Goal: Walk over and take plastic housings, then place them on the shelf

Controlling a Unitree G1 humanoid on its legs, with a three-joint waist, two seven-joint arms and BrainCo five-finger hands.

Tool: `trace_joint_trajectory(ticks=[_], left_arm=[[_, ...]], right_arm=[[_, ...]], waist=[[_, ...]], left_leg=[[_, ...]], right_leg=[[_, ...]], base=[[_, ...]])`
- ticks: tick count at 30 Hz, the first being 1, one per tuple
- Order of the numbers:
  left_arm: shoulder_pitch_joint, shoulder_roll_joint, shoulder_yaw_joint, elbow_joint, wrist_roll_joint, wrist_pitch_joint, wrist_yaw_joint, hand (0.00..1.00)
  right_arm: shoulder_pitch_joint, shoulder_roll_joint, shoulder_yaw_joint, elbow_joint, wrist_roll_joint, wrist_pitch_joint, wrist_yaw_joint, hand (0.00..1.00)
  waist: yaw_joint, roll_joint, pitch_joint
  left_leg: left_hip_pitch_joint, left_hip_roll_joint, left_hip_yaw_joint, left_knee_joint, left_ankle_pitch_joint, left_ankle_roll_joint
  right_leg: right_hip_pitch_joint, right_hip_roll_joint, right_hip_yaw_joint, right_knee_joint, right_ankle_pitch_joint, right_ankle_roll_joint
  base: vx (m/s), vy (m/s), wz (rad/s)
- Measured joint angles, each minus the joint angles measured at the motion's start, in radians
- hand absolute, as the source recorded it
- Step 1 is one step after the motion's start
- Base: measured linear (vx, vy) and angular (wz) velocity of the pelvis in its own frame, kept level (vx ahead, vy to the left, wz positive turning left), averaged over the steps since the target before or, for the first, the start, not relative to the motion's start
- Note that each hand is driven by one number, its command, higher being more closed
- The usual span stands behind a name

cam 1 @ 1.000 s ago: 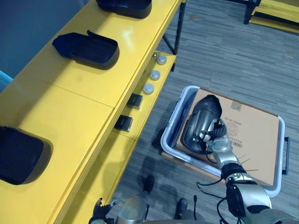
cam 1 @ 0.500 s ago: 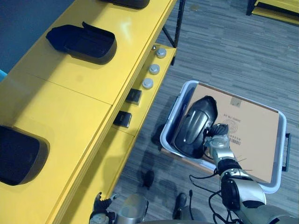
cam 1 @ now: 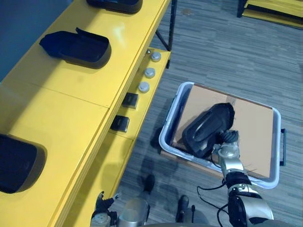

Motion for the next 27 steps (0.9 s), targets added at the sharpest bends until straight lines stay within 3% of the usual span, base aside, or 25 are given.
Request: trace_joint_trajectory(ticks=[8,17,27], left_arm=[[0.050,-0.032,-0.135,-0.326,0.011,-0.013,0.000,0.00],[0.092,-0.035,-0.193,-0.993,0.052,-0.081,0.028,0.00],[0.055,-0.015,-0.316,-1.156,0.050,-0.109,0.070,0.00]], right_arm=[[0.107,-0.001,0.006,-0.245,-0.170,-0.006,-0.034,1.00],[0.172,-0.005,0.104,-0.539,-0.308,-0.030,-0.055,1.00],[0.163,-0.003,0.238,-0.643,-0.336,-0.079,-0.056,1.00]], waist=[[-0.001,-0.002,-0.072],[-0.034,-0.005,-0.105],[-0.048,-0.012,-0.168]], left_leg=[[0.009,0.008,0.024,0.000,-0.013,0.001],[0.021,0.013,0.034,0.000,-0.011,0.008],[0.040,0.014,0.060,0.000,-0.015,0.012]], right_leg=[[-0.006,0.003,0.026,-0.015,0.012,-0.005],[0.001,0.009,0.034,-0.016,0.013,-0.007],[0.007,0.008,0.058,-0.015,0.014,-0.008]], base=[[-0.04,0.006,-0.13],[-0.01,-0.004,-0.03],[-0.03,0.003,-0.07]])
